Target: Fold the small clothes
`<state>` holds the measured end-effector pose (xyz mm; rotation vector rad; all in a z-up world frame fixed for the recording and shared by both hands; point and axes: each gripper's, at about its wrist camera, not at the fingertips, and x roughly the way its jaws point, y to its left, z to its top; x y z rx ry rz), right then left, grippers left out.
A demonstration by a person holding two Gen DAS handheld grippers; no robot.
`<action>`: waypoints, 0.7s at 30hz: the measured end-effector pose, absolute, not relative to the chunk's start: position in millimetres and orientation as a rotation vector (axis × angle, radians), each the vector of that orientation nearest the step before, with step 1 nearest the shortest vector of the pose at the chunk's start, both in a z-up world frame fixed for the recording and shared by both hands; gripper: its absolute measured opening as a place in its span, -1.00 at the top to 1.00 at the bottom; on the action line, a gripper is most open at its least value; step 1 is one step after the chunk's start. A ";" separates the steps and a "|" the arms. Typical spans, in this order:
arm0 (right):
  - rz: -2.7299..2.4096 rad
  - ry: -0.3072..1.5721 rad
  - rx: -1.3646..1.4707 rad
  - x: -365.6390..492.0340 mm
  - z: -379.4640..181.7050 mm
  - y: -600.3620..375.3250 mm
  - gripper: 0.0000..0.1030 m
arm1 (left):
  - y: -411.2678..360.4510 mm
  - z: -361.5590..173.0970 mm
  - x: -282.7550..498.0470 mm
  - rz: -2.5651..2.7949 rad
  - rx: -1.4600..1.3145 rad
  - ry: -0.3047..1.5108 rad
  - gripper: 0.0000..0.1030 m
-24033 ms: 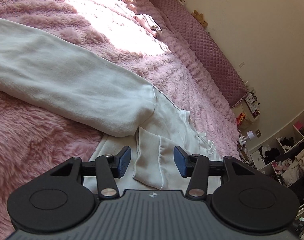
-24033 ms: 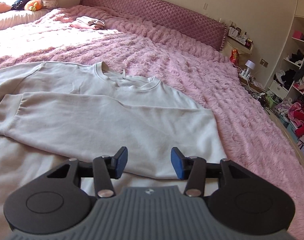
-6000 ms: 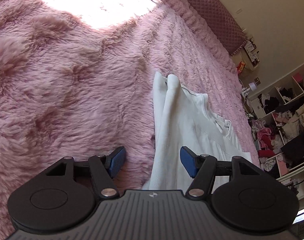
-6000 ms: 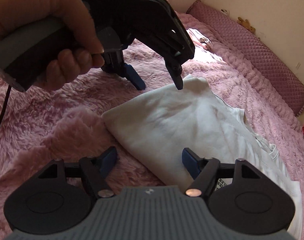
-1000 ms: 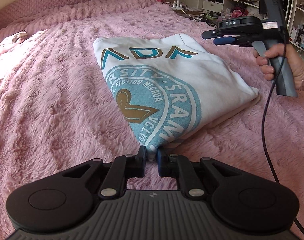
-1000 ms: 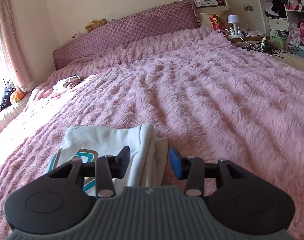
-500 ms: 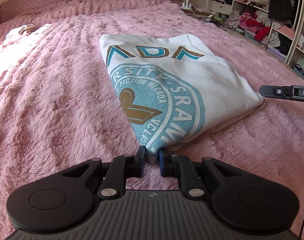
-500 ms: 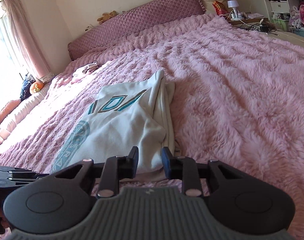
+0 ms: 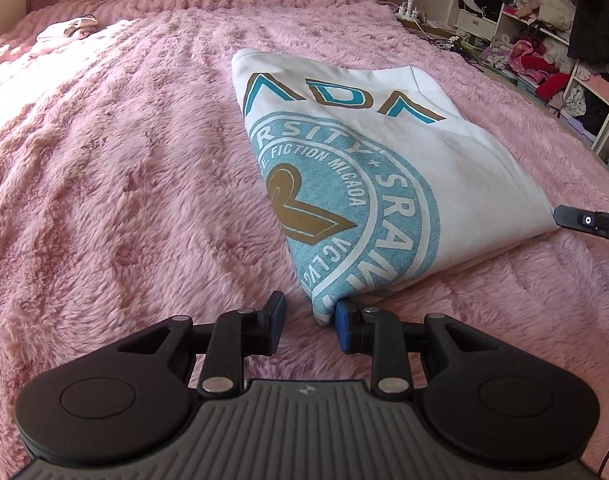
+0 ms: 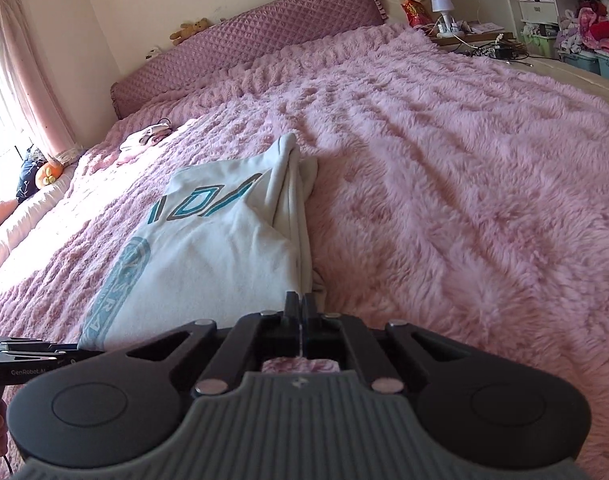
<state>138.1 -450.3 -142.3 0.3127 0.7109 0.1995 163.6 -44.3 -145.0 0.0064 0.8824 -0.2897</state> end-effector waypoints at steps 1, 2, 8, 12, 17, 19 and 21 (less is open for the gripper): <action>0.195 0.728 0.301 139.5 -150.0 -448.4 1.00 | -42.4 -147.5 165.0 -0.281 -0.019 0.896 0.30; 0.191 0.739 0.294 140.6 -156.8 -446.0 1.00 | -41.0 -149.1 165.5 -0.274 -0.034 0.901 0.30; 0.171 0.749 0.336 143.7 -154.4 -446.4 0.87 | -28.4 -140.7 157.1 -0.283 -0.087 0.910 0.30; 0.206 0.674 0.288 140.2 -128.9 -446.4 0.82 | -22.4 -119.3 140.6 -0.257 -0.047 0.876 0.30; 0.296 0.587 0.275 157.7 -96.8 -429.2 0.56 | -29.7 -83.6 141.7 -0.267 -0.092 0.751 0.30; 0.313 0.577 0.265 171.2 -94.0 -417.5 0.55 | -41.1 -77.6 152.5 -0.298 -0.103 0.733 0.30; 0.321 0.585 0.271 184.0 -97.2 -407.8 0.55 | -53.9 -80.2 163.7 -0.310 -0.085 0.734 0.29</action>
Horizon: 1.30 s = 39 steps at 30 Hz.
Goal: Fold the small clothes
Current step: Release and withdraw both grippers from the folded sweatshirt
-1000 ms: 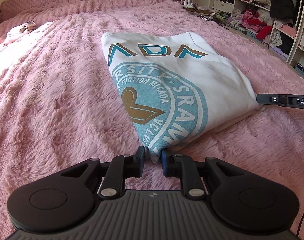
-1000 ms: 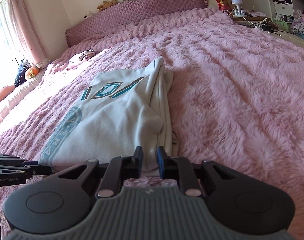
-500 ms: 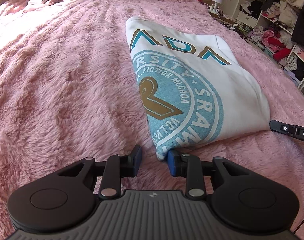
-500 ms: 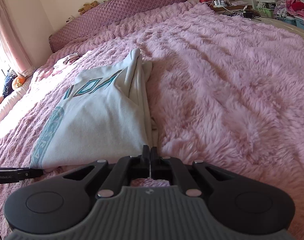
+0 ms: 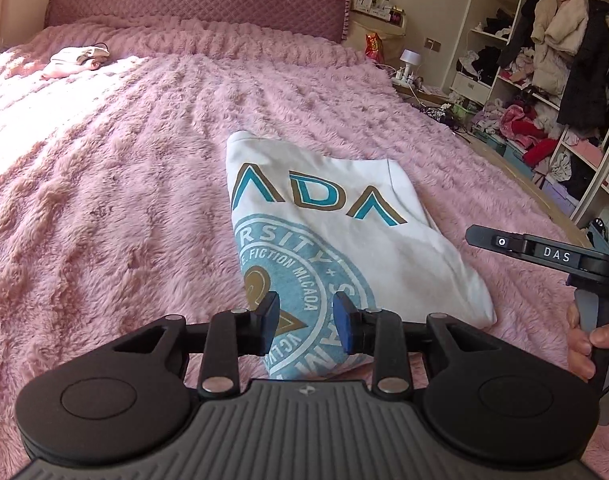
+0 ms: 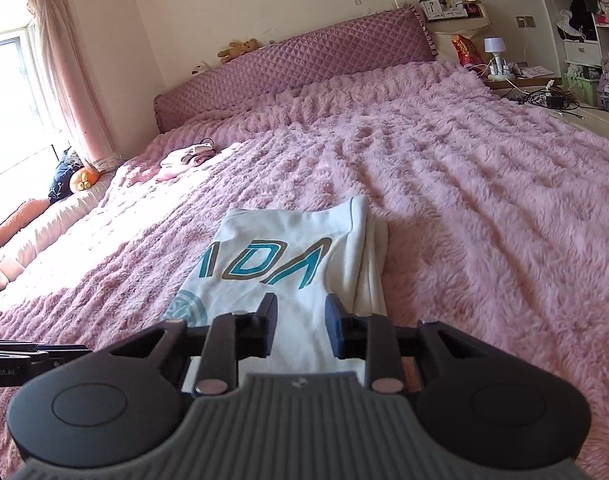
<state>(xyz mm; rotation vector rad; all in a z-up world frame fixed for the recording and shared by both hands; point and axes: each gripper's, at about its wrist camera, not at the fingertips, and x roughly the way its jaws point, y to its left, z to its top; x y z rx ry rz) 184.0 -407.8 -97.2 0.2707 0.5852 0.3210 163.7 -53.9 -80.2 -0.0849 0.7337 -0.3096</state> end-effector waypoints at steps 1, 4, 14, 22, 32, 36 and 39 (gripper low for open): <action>0.324 0.593 0.275 189.8 -100.0 -403.9 0.55 | -58.5 -83.0 168.2 -0.311 -0.075 0.742 0.29; 0.314 0.629 0.271 205.3 -111.3 -394.0 0.55 | -68.4 -97.6 180.1 -0.296 -0.059 0.784 0.29; 0.275 0.695 0.267 222.3 -146.7 -394.5 0.70 | -67.8 -120.2 189.6 -0.292 -0.075 0.836 0.26; 0.260 0.693 0.272 219.5 -140.5 -395.1 0.65 | -67.3 -115.7 186.5 -0.291 -0.080 0.825 0.26; 0.263 0.590 0.165 142.3 -114.9 -402.7 0.15 | -40.3 -107.6 129.7 -0.210 -0.103 0.775 0.18; 0.259 0.611 0.054 128.5 -125.5 -400.0 0.14 | -40.0 -126.4 128.3 -0.182 0.008 0.827 0.19; 0.262 0.630 0.047 124.7 -132.1 -399.5 0.14 | -44.7 -132.6 130.9 -0.196 0.060 0.827 0.19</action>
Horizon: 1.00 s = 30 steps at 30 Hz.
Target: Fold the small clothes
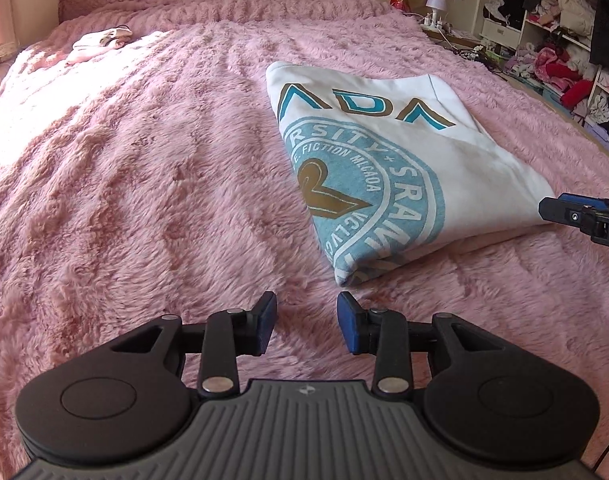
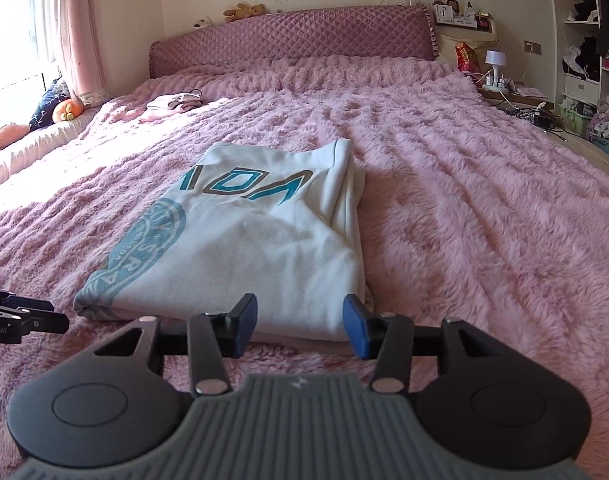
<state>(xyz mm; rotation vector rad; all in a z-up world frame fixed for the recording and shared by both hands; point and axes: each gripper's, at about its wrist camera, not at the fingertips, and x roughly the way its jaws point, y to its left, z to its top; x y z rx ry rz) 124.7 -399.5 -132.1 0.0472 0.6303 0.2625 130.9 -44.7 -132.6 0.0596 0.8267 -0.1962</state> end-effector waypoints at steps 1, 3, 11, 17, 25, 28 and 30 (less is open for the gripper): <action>0.261 0.628 0.044 123.9 -132.5 -399.0 0.14 | -46.4 -132.9 131.7 -0.202 0.064 0.824 0.19; 0.262 0.621 0.039 122.8 -132.5 -397.1 0.14 | -51.8 -131.8 133.6 -0.222 0.073 0.810 0.19; 0.276 0.640 0.036 131.0 -135.1 -389.3 0.14 | -66.8 -133.7 141.0 -0.218 0.124 0.777 0.84; 0.254 0.668 0.074 137.7 -145.8 -394.7 0.10 | -84.6 -142.0 142.2 -0.204 0.322 0.799 0.85; 0.243 0.650 0.144 146.7 -132.3 -404.1 0.08 | -68.1 -117.3 136.0 -0.250 0.268 0.815 0.49; 0.253 0.577 0.196 173.2 -113.0 -409.2 0.02 | -60.3 -89.5 134.9 -0.285 0.201 0.747 0.34; 0.239 0.530 0.219 202.0 -104.4 -411.1 0.02 | -56.8 -77.2 146.7 -0.335 0.110 0.710 0.23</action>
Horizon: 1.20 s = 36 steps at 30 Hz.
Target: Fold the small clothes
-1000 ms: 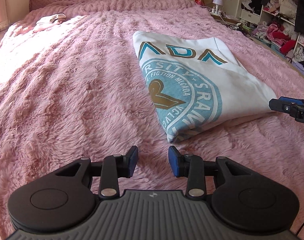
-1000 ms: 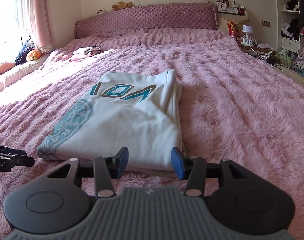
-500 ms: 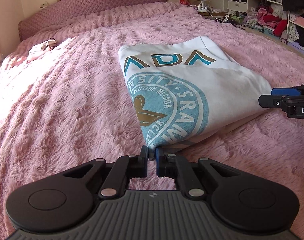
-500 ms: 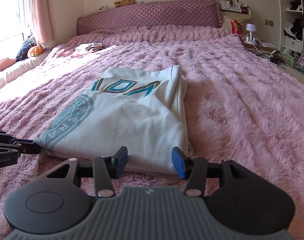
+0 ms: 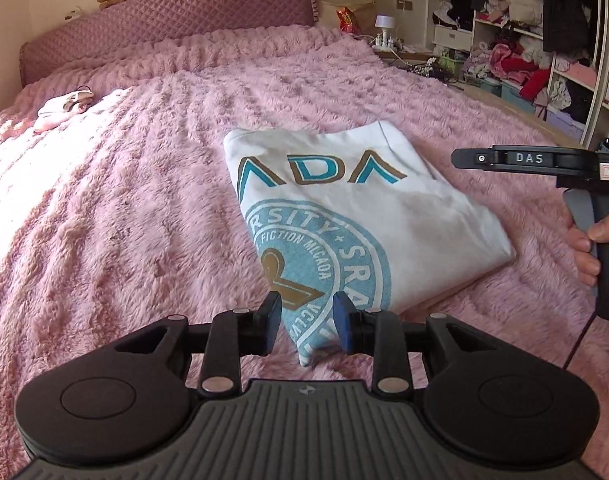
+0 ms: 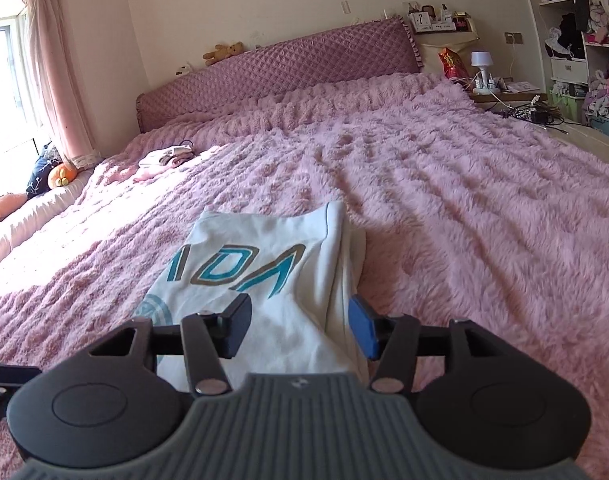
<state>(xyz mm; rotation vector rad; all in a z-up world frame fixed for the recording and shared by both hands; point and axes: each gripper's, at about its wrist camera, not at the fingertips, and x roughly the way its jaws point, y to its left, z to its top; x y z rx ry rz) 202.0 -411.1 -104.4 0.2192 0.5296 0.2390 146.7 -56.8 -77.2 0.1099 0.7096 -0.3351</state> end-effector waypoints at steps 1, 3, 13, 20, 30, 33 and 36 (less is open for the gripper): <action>0.226 0.503 0.226 217.7 -101.2 -411.6 0.02 | -56.0 -74.9 155.2 -0.356 0.066 0.698 0.18; 0.203 0.487 0.261 255.3 -97.6 -413.2 0.01 | -55.7 -77.1 175.9 -0.392 -0.017 0.695 0.18; 0.214 0.754 0.371 387.7 -141.1 -411.2 0.90 | -32.6 -125.9 240.8 -0.366 -0.373 0.830 0.18; 0.183 0.780 0.301 402.2 -159.9 -410.4 0.87 | -38.6 -139.6 243.3 -0.365 -0.334 0.835 0.18; 0.310 0.660 0.324 325.8 -125.5 -431.9 0.26 | -34.6 -140.7 241.1 -0.373 -0.359 0.827 0.17; 0.358 0.678 0.291 293.7 -122.7 -434.8 0.10 | -16.3 -138.4 242.7 -0.412 -0.485 0.795 -0.09; 0.393 0.746 0.429 283.0 -135.6 -459.5 0.07 | 16.1 -147.7 251.9 -0.413 -0.684 0.803 -0.15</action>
